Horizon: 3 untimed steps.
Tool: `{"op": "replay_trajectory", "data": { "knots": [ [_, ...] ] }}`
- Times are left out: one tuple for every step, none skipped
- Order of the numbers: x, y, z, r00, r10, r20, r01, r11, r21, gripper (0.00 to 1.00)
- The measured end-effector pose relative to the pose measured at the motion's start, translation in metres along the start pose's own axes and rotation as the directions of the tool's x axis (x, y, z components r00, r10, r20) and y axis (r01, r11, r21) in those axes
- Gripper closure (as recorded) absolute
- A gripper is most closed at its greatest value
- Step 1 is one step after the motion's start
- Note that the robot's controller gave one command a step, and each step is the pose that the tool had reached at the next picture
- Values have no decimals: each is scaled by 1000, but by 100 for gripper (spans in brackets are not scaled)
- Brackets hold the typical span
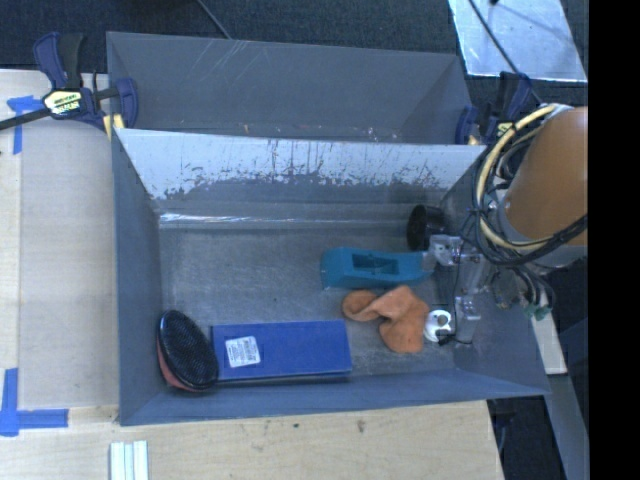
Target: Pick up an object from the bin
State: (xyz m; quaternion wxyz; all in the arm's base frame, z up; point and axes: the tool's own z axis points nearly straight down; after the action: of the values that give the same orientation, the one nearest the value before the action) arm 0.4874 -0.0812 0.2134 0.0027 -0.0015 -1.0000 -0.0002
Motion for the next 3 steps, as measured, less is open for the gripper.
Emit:
{"op": "replay_trajectory", "data": {
  "knots": [
    [-2, 0, -4, 1000, -3, 9, 3, 1000, 1, 0],
    [-51, 15, 52, 998, -67, 17, 67, 998, 3, 0],
    [-52, 38, 76, 1000, -4, 5, 4, 1000, 0, 0]
  ]
}}
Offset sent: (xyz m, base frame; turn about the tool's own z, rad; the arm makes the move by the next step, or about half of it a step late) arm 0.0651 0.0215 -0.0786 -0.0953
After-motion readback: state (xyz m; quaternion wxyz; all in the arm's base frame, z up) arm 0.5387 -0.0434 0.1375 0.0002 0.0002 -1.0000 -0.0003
